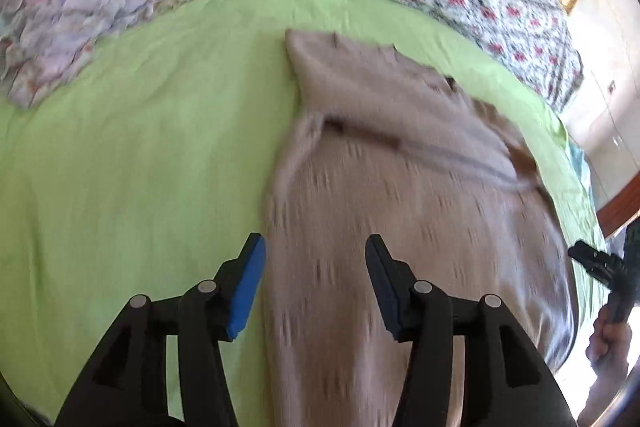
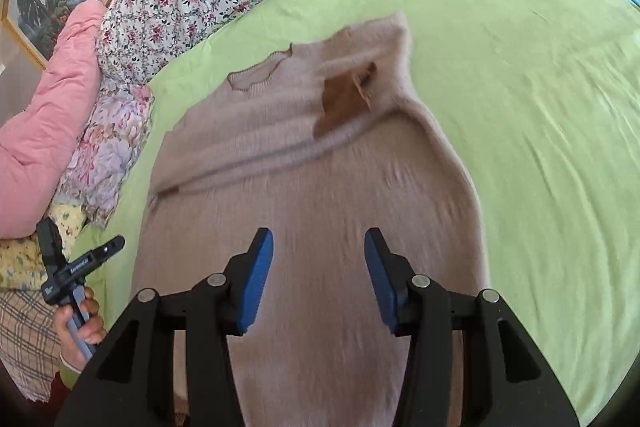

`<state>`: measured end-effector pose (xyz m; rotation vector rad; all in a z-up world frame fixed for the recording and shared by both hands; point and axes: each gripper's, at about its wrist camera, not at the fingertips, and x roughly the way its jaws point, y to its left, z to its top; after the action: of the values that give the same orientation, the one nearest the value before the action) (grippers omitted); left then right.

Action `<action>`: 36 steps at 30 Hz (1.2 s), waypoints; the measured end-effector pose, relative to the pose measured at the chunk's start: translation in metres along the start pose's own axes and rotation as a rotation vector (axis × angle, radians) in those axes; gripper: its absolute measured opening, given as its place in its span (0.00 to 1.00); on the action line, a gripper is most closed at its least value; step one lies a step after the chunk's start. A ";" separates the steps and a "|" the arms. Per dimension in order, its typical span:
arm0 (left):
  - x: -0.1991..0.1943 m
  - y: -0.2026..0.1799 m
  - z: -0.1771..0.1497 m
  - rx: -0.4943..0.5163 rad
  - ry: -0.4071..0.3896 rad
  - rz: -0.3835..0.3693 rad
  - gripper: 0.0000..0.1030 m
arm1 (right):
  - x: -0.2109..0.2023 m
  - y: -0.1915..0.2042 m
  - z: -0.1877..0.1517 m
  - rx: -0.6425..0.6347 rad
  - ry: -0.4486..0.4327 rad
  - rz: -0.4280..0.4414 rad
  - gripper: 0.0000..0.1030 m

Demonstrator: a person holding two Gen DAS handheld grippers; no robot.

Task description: Fold small clothes

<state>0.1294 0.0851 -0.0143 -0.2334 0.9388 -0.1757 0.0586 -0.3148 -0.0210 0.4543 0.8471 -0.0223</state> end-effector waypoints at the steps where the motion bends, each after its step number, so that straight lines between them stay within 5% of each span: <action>1: -0.003 0.001 -0.007 0.005 0.004 -0.001 0.51 | -0.007 -0.002 -0.008 0.002 -0.006 -0.002 0.48; 10: -0.034 0.015 -0.087 -0.018 0.057 -0.030 0.55 | -0.049 -0.016 -0.070 0.048 -0.023 0.006 0.55; 24: -0.052 0.022 -0.155 0.006 0.096 -0.090 0.58 | -0.079 -0.033 -0.124 0.019 -0.034 0.034 0.56; 30: -0.048 0.014 -0.166 -0.014 0.104 -0.211 0.57 | -0.089 -0.044 -0.141 0.001 -0.024 0.032 0.57; 33: -0.045 0.007 -0.164 0.026 0.099 -0.246 0.27 | -0.091 -0.057 -0.150 0.028 -0.008 0.053 0.57; 36: -0.043 0.011 -0.164 0.030 0.111 -0.275 0.26 | -0.084 -0.065 -0.154 0.026 0.029 0.095 0.57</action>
<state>-0.0290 0.0863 -0.0771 -0.3276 1.0110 -0.4598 -0.1205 -0.3261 -0.0726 0.5202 0.8539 0.0608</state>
